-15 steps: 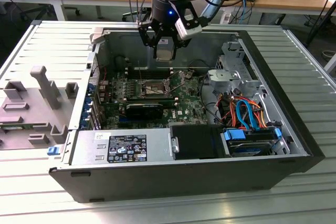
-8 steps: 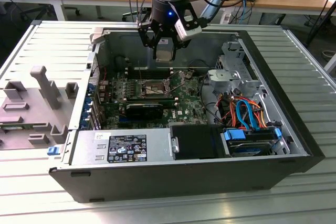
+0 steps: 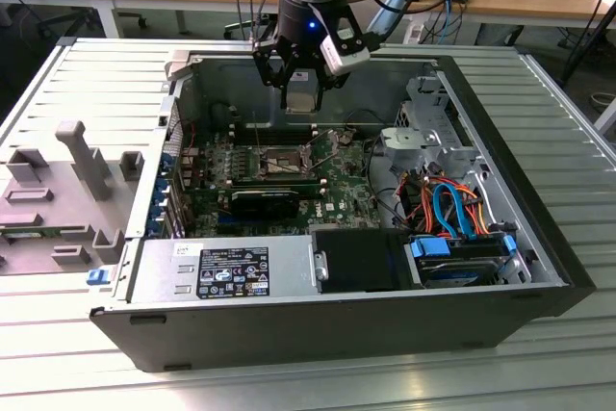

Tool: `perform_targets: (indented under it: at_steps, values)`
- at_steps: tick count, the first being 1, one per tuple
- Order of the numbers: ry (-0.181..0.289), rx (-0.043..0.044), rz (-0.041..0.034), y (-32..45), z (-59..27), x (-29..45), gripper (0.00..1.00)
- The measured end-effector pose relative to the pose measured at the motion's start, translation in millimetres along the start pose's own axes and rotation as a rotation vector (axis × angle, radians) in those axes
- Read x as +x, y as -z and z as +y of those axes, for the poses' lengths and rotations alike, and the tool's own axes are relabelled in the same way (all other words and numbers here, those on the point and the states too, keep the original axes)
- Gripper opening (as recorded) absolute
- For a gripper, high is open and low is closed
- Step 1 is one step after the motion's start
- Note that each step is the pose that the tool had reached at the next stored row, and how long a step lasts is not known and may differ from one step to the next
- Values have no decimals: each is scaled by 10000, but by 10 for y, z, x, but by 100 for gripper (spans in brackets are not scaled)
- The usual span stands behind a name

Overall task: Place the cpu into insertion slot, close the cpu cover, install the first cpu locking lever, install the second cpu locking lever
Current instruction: 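Place the cpu into insertion slot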

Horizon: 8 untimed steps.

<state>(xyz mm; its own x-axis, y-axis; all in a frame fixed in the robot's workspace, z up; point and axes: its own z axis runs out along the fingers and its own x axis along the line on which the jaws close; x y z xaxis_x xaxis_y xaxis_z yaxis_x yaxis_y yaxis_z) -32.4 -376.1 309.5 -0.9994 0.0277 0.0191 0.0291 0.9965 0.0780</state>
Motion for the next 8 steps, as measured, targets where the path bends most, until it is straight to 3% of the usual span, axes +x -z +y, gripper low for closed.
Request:
perform_targets:
  at_steps: [8]
  values:
    - [-321, -7, -25, -1, 0, 0, 54]
